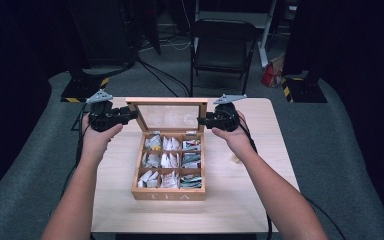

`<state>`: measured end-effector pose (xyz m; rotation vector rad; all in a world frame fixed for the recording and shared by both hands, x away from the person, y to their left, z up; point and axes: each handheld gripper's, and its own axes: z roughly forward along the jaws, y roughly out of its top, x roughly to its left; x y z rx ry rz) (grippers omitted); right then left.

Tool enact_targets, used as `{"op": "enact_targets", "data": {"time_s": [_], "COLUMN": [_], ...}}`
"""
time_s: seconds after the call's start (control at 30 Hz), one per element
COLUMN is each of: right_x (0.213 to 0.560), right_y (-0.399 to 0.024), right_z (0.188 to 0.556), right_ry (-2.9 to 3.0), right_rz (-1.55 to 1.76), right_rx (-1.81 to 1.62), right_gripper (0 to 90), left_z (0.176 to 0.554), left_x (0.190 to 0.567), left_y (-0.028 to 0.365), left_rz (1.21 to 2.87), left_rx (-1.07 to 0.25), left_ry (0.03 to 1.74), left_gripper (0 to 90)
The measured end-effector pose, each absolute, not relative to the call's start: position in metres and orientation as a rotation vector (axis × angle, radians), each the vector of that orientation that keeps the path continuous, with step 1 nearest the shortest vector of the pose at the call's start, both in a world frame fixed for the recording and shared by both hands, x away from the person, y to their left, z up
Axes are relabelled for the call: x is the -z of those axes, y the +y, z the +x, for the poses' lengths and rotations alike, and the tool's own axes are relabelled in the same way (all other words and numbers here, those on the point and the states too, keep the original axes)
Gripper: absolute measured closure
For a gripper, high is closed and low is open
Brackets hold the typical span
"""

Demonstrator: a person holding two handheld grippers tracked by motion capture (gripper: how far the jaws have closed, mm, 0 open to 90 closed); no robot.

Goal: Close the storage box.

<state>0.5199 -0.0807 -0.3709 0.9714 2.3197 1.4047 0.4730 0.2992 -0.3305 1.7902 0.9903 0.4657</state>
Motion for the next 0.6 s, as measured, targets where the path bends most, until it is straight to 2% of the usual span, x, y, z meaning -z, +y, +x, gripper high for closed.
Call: {"op": "enact_targets", "data": {"time_s": [0.6], "right_x": [0.377], "right_y": [-0.086], "right_z": [0.502], "right_ry": [2.318], "right_rz": [0.991], "right_rx": [-1.456], "right_gripper": [55.3], "left_z": [0.444], "left_x": [0.319], "left_y": [0.296], "left_rz": [1.828], "left_rx": [-0.507], "left_ry": [0.941], "left_gripper": [58.4]}}
